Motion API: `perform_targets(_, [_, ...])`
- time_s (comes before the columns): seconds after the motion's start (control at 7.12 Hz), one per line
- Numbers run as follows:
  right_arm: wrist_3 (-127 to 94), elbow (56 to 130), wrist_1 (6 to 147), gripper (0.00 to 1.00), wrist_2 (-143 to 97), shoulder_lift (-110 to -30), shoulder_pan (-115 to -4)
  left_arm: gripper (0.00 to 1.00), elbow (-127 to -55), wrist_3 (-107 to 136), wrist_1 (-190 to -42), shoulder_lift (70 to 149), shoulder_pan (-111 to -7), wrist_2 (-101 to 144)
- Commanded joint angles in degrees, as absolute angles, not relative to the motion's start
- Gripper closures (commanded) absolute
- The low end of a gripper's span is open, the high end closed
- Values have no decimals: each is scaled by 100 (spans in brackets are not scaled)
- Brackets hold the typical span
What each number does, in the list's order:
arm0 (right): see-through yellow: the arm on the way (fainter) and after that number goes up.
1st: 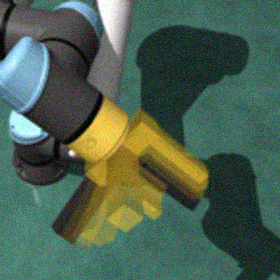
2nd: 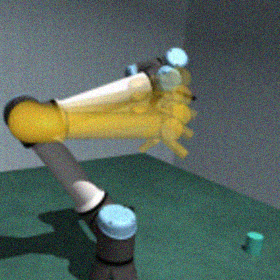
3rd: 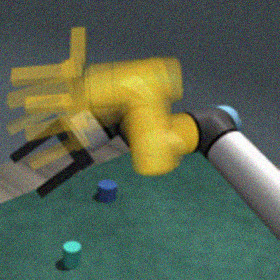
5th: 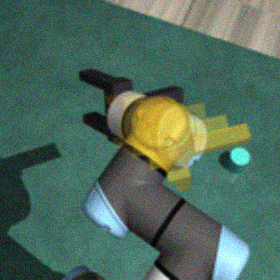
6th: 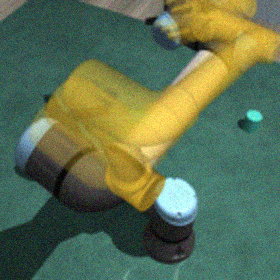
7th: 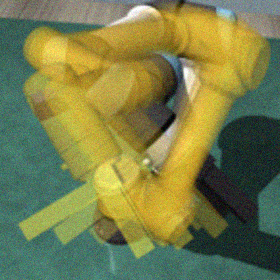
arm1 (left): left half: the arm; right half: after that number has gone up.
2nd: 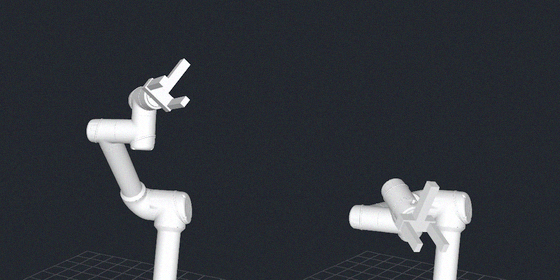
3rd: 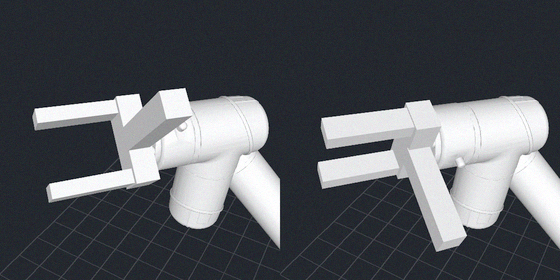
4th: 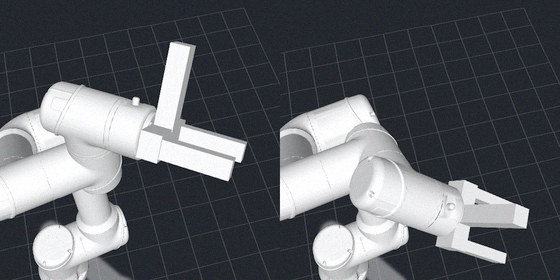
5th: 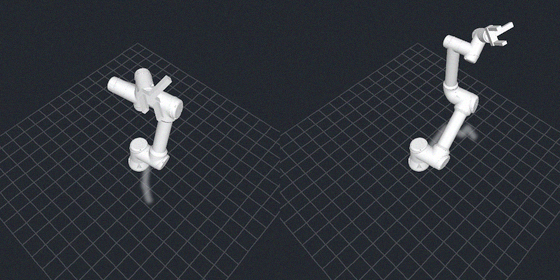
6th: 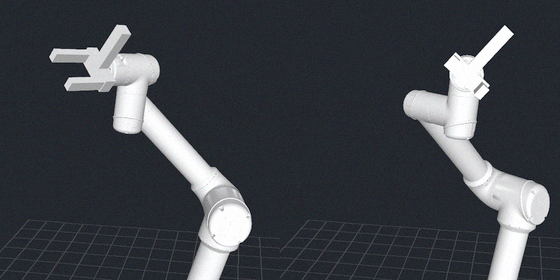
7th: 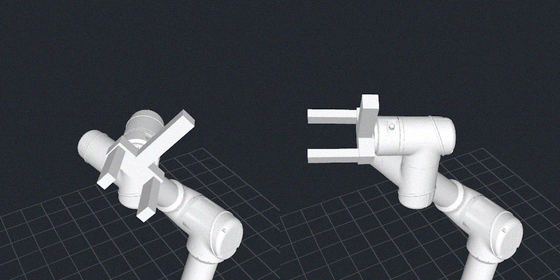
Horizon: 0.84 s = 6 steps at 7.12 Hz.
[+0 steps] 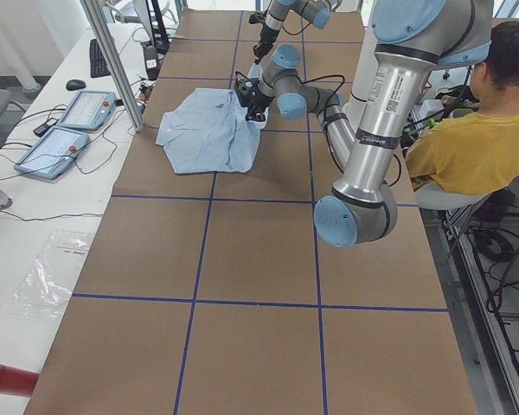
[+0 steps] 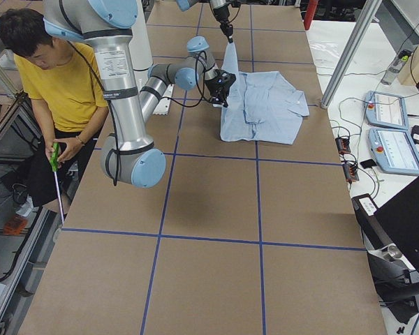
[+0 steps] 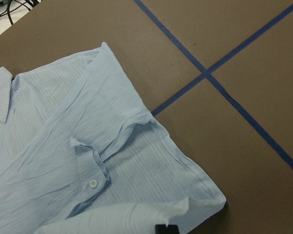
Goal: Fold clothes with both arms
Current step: 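Grasp both hem corners and fold them up toward the collar with both grippers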
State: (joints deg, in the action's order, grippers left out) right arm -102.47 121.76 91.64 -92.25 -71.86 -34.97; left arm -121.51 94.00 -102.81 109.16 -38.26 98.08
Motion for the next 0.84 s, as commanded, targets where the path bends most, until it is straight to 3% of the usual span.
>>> perform_targets(0.0, [-9435, 10854, 9071, 100, -9386, -6508, -4050, 100, -10758, 9107, -11280, 11300, -4078, 9800])
perform_targets(0.42, [-9088, 8498, 7426, 100, -9396, -5777, -4551, 100, -7910, 9070, -13816, 12136, -4394, 9747])
perform_targets(0.7, [-9062, 7449, 7295, 100, -9492, -5031, -4658, 100, -7691, 8632, -13940, 12208, -4508, 9440])
